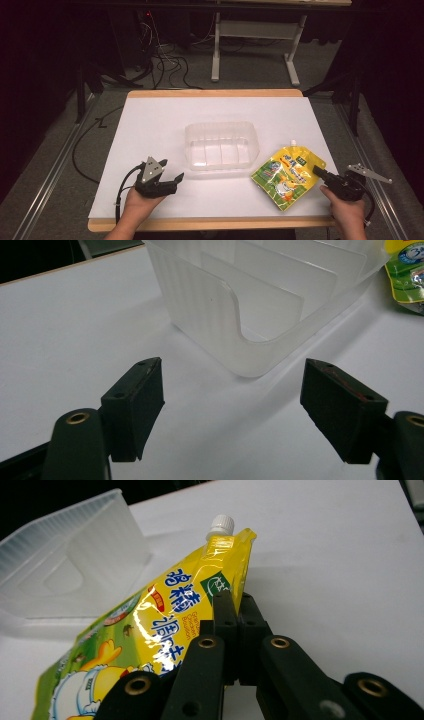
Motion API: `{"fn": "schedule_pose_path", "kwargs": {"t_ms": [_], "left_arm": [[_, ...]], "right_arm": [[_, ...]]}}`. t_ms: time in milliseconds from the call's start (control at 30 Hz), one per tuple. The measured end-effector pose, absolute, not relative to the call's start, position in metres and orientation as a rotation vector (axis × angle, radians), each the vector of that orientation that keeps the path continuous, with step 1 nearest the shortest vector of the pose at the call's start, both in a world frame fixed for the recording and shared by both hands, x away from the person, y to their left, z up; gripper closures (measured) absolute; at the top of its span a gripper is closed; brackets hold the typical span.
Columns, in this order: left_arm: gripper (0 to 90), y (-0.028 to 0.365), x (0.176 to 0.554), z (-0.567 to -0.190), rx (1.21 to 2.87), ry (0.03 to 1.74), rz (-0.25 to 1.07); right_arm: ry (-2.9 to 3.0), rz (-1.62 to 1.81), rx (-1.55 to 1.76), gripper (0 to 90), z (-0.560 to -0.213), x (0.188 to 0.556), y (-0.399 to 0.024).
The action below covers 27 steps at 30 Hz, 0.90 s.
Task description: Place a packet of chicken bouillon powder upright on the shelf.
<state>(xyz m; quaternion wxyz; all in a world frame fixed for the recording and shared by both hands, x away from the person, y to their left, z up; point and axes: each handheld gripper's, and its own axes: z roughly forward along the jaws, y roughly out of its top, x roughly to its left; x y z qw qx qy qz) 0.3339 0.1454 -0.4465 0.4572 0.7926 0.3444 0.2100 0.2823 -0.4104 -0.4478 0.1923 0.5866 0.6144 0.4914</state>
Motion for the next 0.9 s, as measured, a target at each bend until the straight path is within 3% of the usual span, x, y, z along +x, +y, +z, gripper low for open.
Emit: {"fn": "schedule_pose_path", "kwargs": {"t_ms": [900], "left_arm": [[26.5, 0.144, 0.332, -0.445, 1.941, 0.828, 0.527]], "right_arm": [[1.628, 1.464, 1.306, 90.0, -0.379, 0.257, -0.371]]}}
